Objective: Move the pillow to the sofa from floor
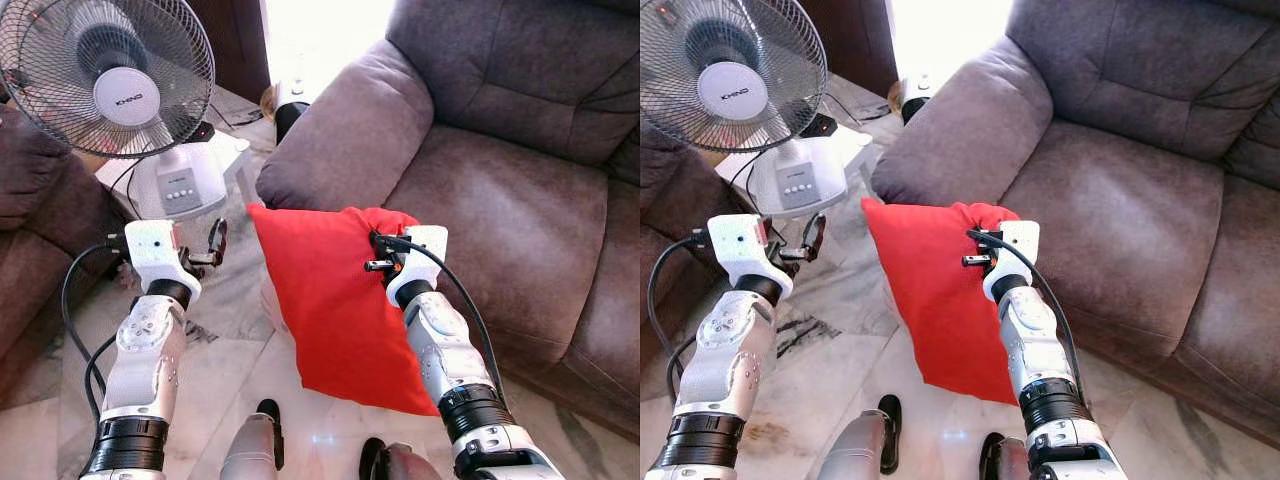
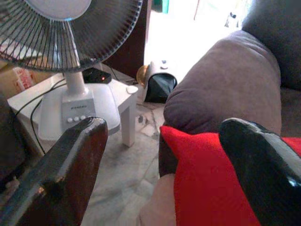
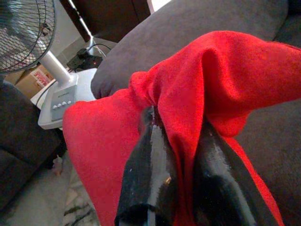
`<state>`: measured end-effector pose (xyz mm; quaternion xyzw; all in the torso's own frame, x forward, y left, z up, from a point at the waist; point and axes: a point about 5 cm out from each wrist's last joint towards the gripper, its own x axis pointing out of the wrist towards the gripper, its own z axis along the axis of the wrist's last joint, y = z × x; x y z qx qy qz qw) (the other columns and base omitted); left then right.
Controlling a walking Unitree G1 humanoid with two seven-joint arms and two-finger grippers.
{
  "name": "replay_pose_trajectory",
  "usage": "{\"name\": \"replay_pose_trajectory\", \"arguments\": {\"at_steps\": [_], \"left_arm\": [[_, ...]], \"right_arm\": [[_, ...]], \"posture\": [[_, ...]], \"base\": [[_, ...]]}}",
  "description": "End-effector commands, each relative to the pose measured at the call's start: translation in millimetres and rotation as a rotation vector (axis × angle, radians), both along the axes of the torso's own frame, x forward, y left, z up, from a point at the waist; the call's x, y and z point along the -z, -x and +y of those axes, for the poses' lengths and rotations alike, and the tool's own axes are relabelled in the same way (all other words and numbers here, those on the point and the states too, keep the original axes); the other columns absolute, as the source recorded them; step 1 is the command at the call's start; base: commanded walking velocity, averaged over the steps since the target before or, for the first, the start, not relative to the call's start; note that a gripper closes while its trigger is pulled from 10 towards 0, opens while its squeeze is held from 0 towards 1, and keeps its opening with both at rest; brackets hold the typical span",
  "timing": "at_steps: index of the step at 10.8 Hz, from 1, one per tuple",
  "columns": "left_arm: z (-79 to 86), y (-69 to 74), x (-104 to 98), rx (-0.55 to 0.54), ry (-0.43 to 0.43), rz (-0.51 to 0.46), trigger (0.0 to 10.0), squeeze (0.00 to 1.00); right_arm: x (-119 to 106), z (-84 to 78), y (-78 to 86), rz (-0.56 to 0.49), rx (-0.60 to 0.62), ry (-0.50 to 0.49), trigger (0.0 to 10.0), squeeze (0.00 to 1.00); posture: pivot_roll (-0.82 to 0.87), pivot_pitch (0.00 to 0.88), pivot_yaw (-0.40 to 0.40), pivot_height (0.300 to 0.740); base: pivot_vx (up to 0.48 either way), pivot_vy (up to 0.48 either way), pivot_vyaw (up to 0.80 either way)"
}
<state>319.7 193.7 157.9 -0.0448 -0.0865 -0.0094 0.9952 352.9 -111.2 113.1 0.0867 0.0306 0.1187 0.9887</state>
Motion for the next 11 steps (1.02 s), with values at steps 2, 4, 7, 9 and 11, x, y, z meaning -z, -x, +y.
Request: {"name": "replay_pose_trajectory", "arguments": {"at_steps": [2,4,7,9,11], "left_arm": [[3.8,1.3,5.0,-0.010,0.022,0.022,10.0,0.00],[2.1,0.5,5.3,-0.003,0.024,0.023,10.0,0.00],[1.9,0.0,6.9,-0.009,0.043,0.027,10.0,0.00],[4.8,-4.6,18.9,-0.024,0.248,0.087,10.0,0.00],[4.1,-9.6,21.4,0.010,0.379,0.125,10.0,0.00]], "right_arm": [[-37.3,1.3,-6.3,-0.171,0.002,-0.028,10.0,0.00],[-36.5,1.2,-7.2,-0.164,0.005,-0.023,10.0,0.00],[-35.2,2.3,-7.0,-0.157,0.000,-0.032,10.0,0.00],[-41.0,7.1,-7.5,-0.158,-0.046,-0.064,10.0,0.00],[-52.5,11.4,-5.5,-0.174,-0.203,-0.113,10.0,0.00]], "posture": [[0.21,0.190,0.006,0.740],[0.21,0.181,0.006,0.740],[0.21,0.172,0.007,0.740],[0.20,0.165,0.009,0.740],[0.20,0.168,0.013,0.740]], "base": [[0.000,0.000,0.00],[0.000,0.000,0.00],[0.000,0.000,0.00],[0.000,0.000,0.00],[0.000,0.000,0.00]]}}
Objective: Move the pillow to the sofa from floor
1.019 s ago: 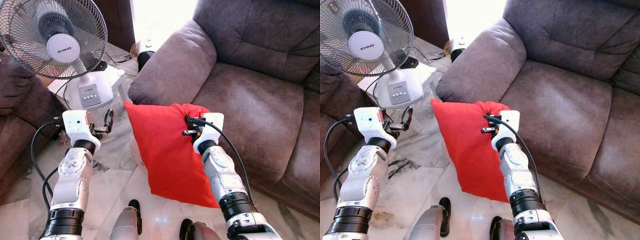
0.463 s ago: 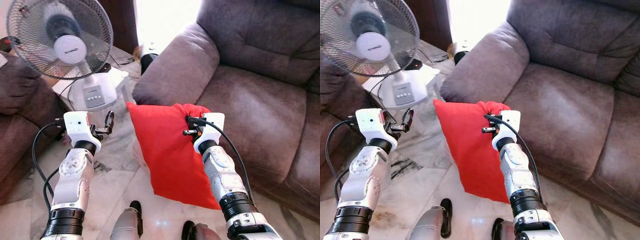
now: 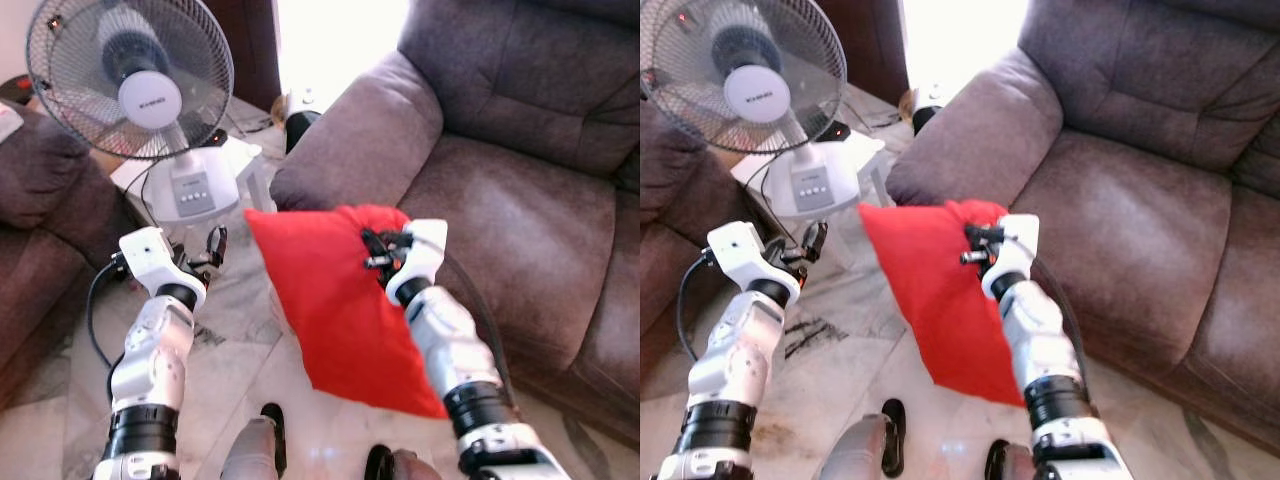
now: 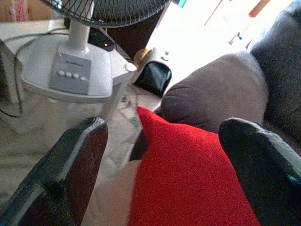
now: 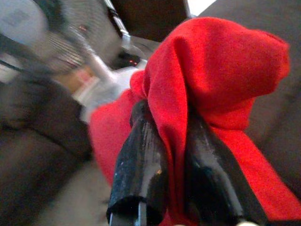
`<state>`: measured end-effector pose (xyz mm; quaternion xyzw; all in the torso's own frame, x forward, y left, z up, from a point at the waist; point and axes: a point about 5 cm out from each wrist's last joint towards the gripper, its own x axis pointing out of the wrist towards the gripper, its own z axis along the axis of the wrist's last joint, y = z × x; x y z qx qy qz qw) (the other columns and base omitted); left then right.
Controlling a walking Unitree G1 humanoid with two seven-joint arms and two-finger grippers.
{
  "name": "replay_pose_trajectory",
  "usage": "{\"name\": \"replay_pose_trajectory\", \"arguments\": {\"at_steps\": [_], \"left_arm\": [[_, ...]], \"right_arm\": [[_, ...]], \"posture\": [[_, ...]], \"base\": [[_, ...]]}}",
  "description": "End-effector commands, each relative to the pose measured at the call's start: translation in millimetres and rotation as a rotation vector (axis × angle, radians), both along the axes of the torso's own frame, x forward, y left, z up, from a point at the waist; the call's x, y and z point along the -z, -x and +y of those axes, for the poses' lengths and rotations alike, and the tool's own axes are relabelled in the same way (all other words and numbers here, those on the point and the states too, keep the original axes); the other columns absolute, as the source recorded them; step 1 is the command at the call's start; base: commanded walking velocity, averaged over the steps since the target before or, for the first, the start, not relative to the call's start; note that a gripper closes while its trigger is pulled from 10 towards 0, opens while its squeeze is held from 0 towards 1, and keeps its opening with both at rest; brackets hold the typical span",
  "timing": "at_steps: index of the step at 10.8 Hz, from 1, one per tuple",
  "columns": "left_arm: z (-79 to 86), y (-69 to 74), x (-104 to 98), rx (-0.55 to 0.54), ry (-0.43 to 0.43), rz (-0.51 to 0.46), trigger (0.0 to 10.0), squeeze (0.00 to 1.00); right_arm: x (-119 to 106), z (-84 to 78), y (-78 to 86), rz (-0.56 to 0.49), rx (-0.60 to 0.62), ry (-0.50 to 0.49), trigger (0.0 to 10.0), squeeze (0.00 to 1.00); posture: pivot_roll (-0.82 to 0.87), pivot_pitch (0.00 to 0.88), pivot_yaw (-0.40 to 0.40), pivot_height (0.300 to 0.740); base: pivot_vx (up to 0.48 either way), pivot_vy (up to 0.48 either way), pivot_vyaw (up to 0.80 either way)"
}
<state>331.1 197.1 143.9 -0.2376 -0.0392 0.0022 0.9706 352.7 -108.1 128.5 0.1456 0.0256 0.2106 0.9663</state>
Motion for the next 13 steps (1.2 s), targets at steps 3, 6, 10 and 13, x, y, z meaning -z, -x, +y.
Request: {"name": "replay_pose_trajectory", "arguments": {"at_steps": [3,6,10,13], "left_arm": [[11.2,0.5,5.0,-0.022,0.139,0.040,10.0,0.00],[20.0,-1.8,7.3,-0.054,0.321,0.080,10.0,1.00],[10.1,-17.0,-1.5,0.006,0.458,0.069,10.0,1.00],[19.2,-29.9,-6.3,-0.083,0.552,0.084,10.0,0.00]], "right_arm": [[-54.6,-12.7,-3.5,-0.175,-0.141,-0.218,10.0,0.00],[-61.0,-20.1,4.6,-0.201,-0.220,-0.276,10.0,0.00],[-64.2,-10.1,21.4,-0.220,-0.377,-0.305,10.0,0.00],[-65.5,-12.4,34.4,-0.249,-0.477,-0.300,10.0,0.00]], "posture": [[0.20,0.181,0.013,0.740],[0.20,0.190,0.024,0.740],[0.20,0.199,0.031,0.740],[0.19,0.203,0.032,0.740]], "base": [[0.000,0.000,0.00],[0.000,0.000,0.00],[0.000,0.000,0.00],[0.000,0.000,0.00]]}}
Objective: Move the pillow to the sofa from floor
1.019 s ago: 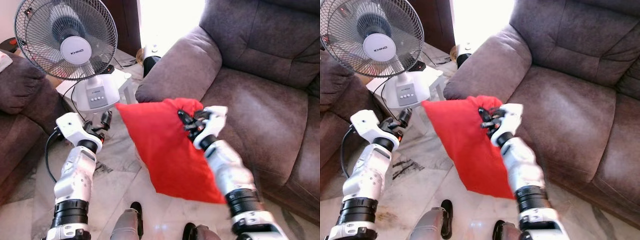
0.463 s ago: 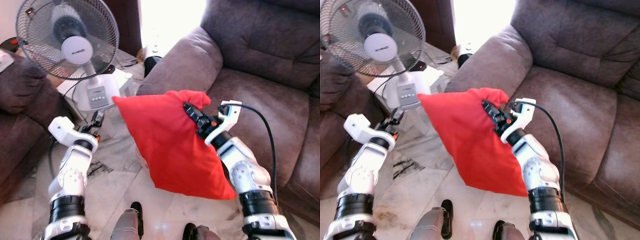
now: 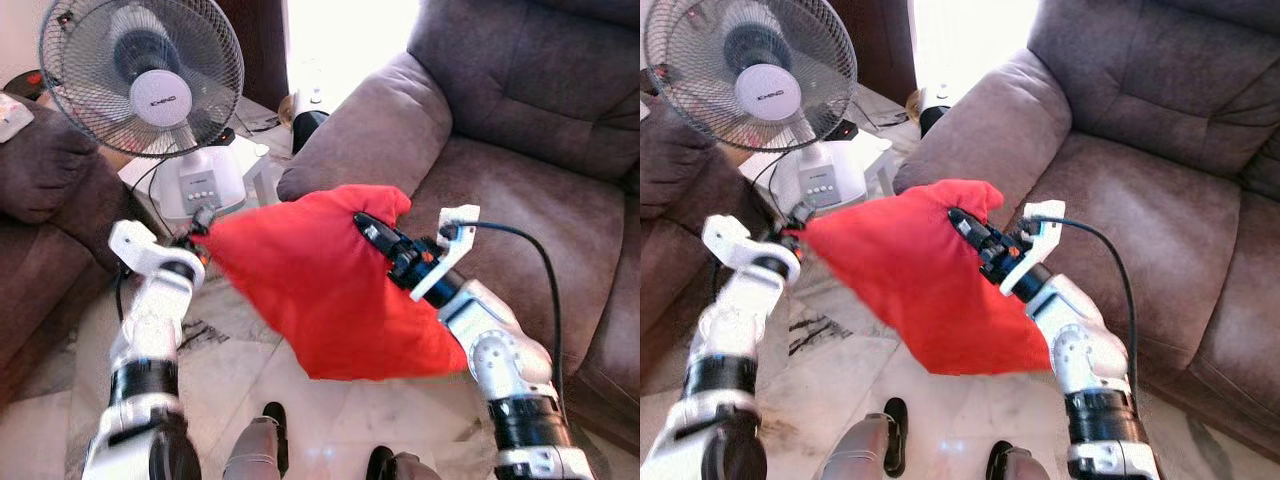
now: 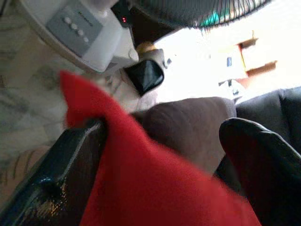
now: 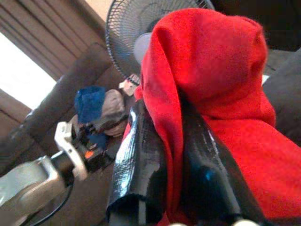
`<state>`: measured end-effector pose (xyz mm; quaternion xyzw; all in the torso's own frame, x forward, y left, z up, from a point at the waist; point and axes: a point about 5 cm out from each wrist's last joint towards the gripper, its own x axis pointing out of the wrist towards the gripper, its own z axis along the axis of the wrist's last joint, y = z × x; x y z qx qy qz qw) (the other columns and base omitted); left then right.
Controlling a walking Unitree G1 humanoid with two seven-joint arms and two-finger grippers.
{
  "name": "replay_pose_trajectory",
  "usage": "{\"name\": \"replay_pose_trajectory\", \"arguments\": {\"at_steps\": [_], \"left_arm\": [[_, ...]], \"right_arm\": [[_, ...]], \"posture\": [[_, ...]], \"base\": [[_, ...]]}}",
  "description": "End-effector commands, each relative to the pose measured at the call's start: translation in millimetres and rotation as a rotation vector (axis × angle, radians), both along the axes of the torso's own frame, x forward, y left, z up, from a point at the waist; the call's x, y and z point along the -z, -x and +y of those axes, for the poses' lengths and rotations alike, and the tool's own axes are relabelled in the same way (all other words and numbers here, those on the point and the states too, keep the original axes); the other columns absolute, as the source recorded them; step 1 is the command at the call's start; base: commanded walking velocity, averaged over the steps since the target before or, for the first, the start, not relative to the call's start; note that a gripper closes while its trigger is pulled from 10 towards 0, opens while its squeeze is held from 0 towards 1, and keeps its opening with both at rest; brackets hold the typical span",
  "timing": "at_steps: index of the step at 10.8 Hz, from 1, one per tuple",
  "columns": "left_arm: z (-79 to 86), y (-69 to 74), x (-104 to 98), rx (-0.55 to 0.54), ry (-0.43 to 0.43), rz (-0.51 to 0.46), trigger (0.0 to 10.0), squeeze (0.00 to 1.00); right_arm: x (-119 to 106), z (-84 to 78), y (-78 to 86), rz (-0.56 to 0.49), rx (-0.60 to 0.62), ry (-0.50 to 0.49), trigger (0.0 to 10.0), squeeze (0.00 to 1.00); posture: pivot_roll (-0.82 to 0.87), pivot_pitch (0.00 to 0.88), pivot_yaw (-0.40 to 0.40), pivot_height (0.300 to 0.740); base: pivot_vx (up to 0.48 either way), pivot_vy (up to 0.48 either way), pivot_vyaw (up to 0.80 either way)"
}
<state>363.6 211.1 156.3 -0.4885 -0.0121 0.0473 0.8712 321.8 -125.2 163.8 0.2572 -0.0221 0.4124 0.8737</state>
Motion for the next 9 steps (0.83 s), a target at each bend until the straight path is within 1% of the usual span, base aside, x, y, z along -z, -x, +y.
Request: {"name": "replay_pose_trajectory", "arguments": {"at_steps": [1,3,4,7,8,9], "left_arm": [[7.3,1.1,5.9,-0.033,0.026,0.034,10.0,0.00],[10.6,-1.1,11.4,-0.063,0.125,0.081,10.0,0.00],[8.8,-1.4,11.7,-0.068,0.160,0.095,10.0,0.00],[1.0,3.1,12.0,-0.078,0.191,0.126,10.0,0.00],[1.6,2.8,19.8,-0.087,0.225,0.162,10.0,0.00],[1.0,2.3,21.8,-0.084,0.236,0.172,10.0,0.00]], "right_arm": [[-30.3,3.5,5.4,-0.154,-0.059,-0.057,10.0,0.00],[-30.9,3.0,8.7,-0.157,-0.074,-0.057,10.0,0.00],[-30.2,1.7,9.3,-0.154,-0.077,-0.054,10.0,0.00],[-28.0,3.1,8.4,-0.148,-0.076,-0.047,10.0,0.00],[-30.4,3.9,9.0,-0.157,-0.083,-0.050,10.0,0.00],[-31.3,3.2,9.1,-0.160,-0.084,-0.051,10.0,0.00]], "posture": [[0.19,0.204,0.032,0.740],[0.19,0.205,0.033,0.740],[0.19,0.204,0.033,0.740],[0.19,0.193,0.032,0.740],[0.18,0.186,0.033,0.740],[0.18,0.183,0.034,0.740]], "base": [[0.000,0.000,0.00],[0.000,0.000,0.00],[0.000,0.000,0.00],[0.000,0.000,0.00],[0.000,0.000,0.00],[0.000,0.000,0.00]]}}
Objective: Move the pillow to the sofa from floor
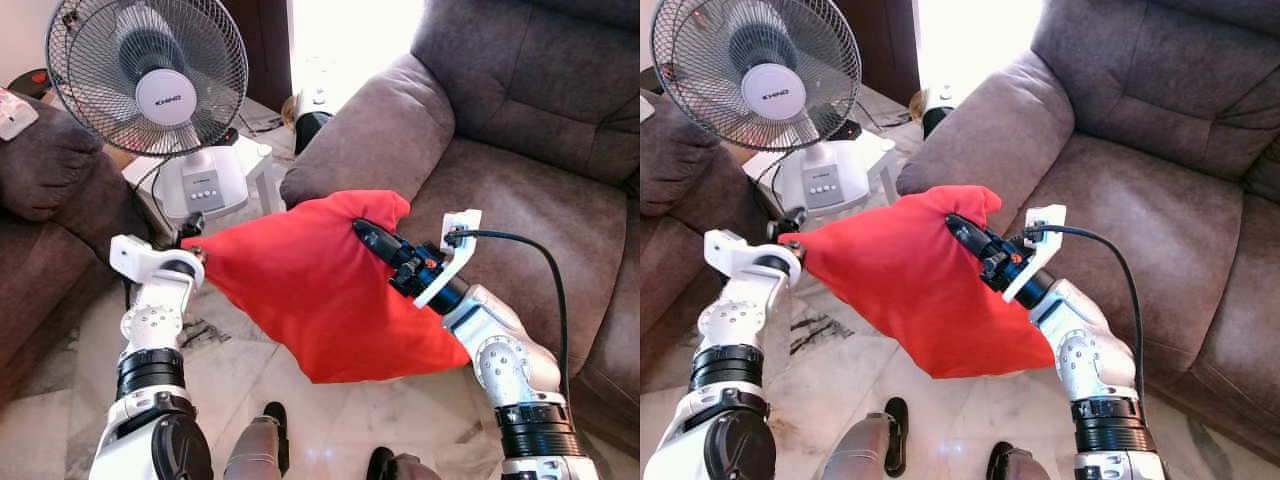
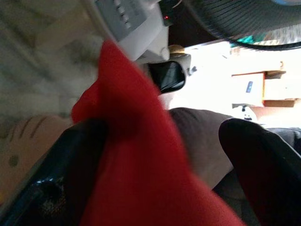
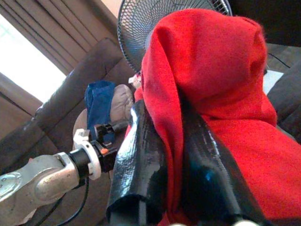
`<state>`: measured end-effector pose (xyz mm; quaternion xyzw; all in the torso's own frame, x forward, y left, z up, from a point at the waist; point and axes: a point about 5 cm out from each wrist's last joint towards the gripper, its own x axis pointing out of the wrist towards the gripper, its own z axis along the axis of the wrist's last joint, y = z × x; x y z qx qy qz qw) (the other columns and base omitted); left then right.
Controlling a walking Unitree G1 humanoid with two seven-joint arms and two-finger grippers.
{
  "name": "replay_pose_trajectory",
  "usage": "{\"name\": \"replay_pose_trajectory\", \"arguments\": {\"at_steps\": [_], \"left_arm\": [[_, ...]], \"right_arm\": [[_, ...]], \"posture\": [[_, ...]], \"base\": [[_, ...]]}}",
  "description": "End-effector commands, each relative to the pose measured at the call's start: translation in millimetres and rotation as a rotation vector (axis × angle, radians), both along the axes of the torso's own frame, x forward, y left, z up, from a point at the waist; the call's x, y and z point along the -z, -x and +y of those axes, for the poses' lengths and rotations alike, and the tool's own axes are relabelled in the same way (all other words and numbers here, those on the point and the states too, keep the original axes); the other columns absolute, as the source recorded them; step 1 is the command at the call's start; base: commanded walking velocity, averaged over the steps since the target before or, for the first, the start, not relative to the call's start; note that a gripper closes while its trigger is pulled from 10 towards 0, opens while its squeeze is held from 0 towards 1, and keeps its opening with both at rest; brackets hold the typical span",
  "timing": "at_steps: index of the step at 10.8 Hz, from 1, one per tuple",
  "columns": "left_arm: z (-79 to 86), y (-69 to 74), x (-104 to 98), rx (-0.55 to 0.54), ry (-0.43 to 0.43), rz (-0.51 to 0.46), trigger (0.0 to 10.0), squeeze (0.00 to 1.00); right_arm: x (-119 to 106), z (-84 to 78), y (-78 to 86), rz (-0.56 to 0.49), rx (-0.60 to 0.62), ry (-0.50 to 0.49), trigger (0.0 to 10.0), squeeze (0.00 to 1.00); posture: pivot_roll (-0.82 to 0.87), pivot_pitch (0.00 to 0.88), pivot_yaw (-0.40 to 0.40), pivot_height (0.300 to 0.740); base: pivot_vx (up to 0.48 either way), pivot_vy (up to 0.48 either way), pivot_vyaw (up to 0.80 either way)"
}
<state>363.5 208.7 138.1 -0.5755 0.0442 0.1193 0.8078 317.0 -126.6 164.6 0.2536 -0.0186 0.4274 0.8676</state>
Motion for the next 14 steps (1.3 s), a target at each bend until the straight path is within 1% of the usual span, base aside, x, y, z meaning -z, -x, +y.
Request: {"name": "replay_pose_trajectory", "arguments": {"at_steps": [1,3,4,5,6,10,14], "left_arm": [[2.2,2.2,8.2,-0.018,0.043,0.048,10.0,0.00],[-2.4,3.8,19.0,-0.011,0.056,0.120,10.0,0.00],[-4.0,4.2,22.2,0.007,0.041,0.141,10.0,0.00],[-5.4,4.1,25.1,0.028,0.032,0.154,2.2,0.00],[-6.4,3.8,27.4,0.052,0.027,0.162,0.0,0.00],[-6.6,4.1,26.4,0.085,0.016,0.135,0.0,0.00],[-7.3,5.3,23.0,0.134,-0.025,0.100,0.0,0.00]], "right_arm": [[-31.5,3.6,4.2,-0.156,-0.050,-0.059,10.0,0.00],[-31.6,3.9,4.6,-0.158,-0.051,-0.058,10.0,0.00],[-31.6,4.3,4.5,-0.158,-0.051,-0.057,10.0,0.00],[-32.0,4.7,4.3,-0.160,-0.051,-0.055,10.0,0.00],[-33.3,4.6,3.9,-0.163,-0.049,-0.055,10.0,0.00],[-35.1,1.5,4.5,-0.166,-0.044,-0.051,10.0,0.00],[-34.0,2.4,3.2,-0.160,-0.037,-0.049,10.0,0.00]], "posture": [[0.18,0.180,0.034,0.740],[0.18,0.171,0.035,0.740],[0.18,0.169,0.036,0.740],[0.18,0.170,0.036,0.740],[0.17,0.174,0.036,0.740],[0.17,0.187,0.034,0.740],[0.18,0.191,0.036,0.740]], "base": [[0.000,0.000,0.00],[0.000,0.000,0.00],[0.000,0.000,0.00],[0.000,0.000,0.00],[0.000,0.000,0.00],[0.000,0.000,0.00],[0.000,0.000,0.00]]}}
